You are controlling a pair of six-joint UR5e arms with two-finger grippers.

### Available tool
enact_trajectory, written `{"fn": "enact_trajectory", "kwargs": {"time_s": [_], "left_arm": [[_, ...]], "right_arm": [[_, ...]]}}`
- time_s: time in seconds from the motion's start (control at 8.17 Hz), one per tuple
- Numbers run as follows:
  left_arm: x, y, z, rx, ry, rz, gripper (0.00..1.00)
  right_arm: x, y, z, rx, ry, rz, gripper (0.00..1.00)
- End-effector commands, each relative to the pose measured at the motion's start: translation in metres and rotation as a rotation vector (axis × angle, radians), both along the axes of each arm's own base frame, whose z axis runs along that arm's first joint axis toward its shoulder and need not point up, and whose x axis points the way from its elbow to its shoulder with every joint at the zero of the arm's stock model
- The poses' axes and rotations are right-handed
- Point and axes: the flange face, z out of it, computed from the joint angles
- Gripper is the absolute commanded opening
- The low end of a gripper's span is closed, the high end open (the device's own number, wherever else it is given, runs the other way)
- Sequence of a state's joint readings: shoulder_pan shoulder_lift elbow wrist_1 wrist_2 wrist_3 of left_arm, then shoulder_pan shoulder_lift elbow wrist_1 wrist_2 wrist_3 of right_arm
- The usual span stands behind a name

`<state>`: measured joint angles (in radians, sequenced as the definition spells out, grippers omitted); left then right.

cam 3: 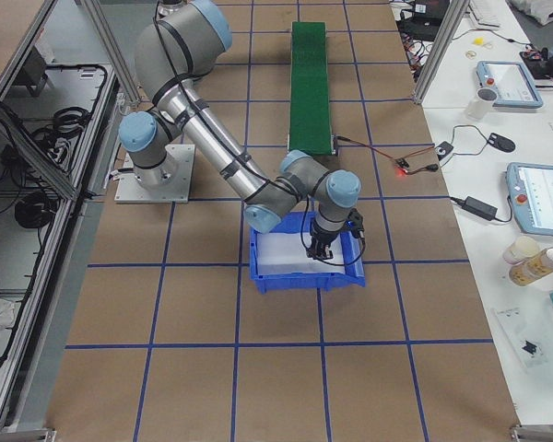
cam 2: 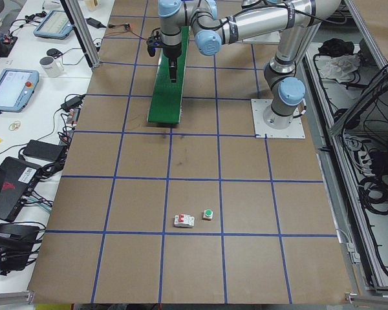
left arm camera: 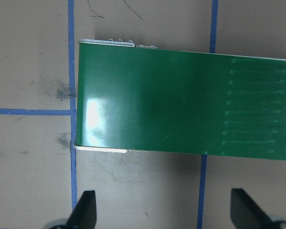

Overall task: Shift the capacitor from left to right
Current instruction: 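Lower the capacitor into the blue bin and open the right gripper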

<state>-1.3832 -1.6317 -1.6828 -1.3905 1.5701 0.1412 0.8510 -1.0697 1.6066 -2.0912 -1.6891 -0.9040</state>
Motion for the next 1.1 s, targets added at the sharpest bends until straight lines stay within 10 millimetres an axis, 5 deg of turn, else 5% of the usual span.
{"fn": "enact_trajectory", "kwargs": {"time_s": [0.0, 0.61, 0.86, 0.98], "left_arm": [[-0.001, 0.0, 0.0, -0.001, 0.004, 0.0, 1.0], [-0.002, 0.0, -0.001, 0.002, 0.006, -0.003, 1.0], [-0.002, 0.0, 0.0, -0.001, 0.002, -0.003, 1.0], [-0.002, 0.0, 0.0, -0.001, 0.002, -0.003, 1.0]], "right_arm": [[0.001, 0.001, 0.003, -0.009, -0.002, -0.002, 0.69], [0.001, 0.001, 0.012, -0.022, 0.007, 0.0, 0.74], [0.006, 0.006, 0.045, -0.058, 0.039, -0.009, 0.96], [0.01, 0.011, 0.07, -0.082, 0.055, -0.01, 1.0]]}}
